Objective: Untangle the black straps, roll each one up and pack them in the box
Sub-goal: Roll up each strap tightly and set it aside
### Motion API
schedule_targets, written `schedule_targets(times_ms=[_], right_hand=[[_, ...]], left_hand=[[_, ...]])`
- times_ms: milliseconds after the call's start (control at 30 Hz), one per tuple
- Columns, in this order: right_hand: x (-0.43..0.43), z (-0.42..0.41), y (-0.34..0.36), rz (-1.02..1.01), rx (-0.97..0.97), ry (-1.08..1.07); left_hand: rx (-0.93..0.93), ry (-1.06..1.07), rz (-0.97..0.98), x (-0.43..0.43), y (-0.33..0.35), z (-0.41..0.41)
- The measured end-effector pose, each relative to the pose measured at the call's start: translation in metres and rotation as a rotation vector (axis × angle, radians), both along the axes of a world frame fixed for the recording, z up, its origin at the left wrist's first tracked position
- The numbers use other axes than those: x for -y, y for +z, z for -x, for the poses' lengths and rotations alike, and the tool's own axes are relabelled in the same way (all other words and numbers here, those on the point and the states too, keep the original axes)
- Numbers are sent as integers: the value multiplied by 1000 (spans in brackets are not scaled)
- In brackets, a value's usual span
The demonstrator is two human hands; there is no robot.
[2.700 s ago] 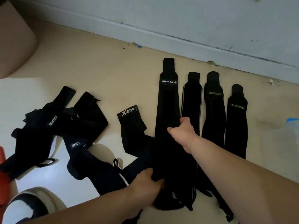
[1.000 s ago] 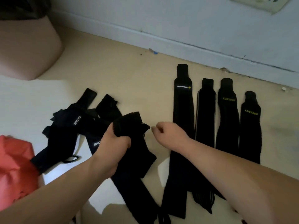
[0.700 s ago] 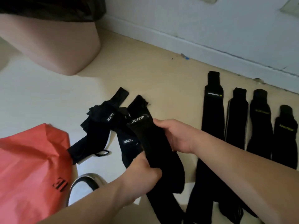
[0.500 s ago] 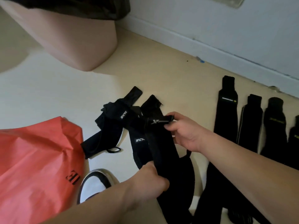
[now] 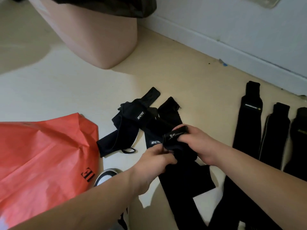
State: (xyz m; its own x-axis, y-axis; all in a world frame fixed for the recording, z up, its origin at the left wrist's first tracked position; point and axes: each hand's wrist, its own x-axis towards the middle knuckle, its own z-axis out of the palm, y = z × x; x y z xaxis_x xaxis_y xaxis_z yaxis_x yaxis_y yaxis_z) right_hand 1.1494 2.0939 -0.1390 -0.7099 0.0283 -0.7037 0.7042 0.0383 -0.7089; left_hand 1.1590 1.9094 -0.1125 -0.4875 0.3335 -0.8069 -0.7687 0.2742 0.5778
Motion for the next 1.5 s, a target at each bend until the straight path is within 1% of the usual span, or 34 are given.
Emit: schedule_targets(times_ms=[67,133,167,233,333,433,500,667,767,867,933,967,1000,1033,1100,1133,1167,1233,1300,1333,1367,1400,1433,1500], right_hand=[[-2,0,0,-102,-50,59],[-3,1,3,-143,-78,94],[-2,3,5,-159,-92,102],[1,8,10,-188,-114,115],[8,15,14,-157,-107,109],[10,17,14,-155,-52,30],[11,14,12,-133,-5,-12],[4,-4,15,-4,104,-63],[-9,-12,17,122,144,-73],[-20,-15,24,184,162,27],[-22,-17,21,96,141,92],[-23,-17,17,-22,104,65],[-24,-16,13,-152,56,-2],[-28,-13,8,-266,6,-92],[-38,-6,5,-370,-61,-226],[-43,-4,5,-399,-75,-227],[-48,-2,4,-431,-76,-195],[-54,-3,0,-486,-49,-123],[-53,-5,-2,-467,12,-93],[-52,-5,-2,-447,41,-90],[-51,-4,-3,-430,64,-87],[-49,-2,-4,-424,78,-92],[-48,1,-4,-430,84,-106],[-46,6,-8,-486,73,-114]], left_hand=[[51,83,-17,1,1,8],[134,200,-67,4,0,15],[164,228,-74,5,1,19],[166,247,-49,7,1,24],[115,283,-31,4,1,28],[175,418,-92,1,2,32],[180,458,-124,2,2,38],[43,527,-192,12,-4,55],[-10,441,-192,13,-2,56],[-31,393,-181,3,-2,48],[-82,319,-118,-6,-5,44],[-123,264,-42,-9,-7,42],[-188,179,68,-10,-11,41],[-287,37,200,-8,-17,41],[-488,-395,429,-1,-29,37],[-559,-583,504,2,-33,34],[-605,-707,555,4,-36,31],[-651,-832,627,7,-39,23],[-647,-936,702,8,-39,16],[-632,-953,727,8,-40,14],[-619,-925,739,9,-42,13],[-615,-845,742,9,-43,15],[-612,-725,741,11,-45,18],[-543,-434,714,14,-46,29]])
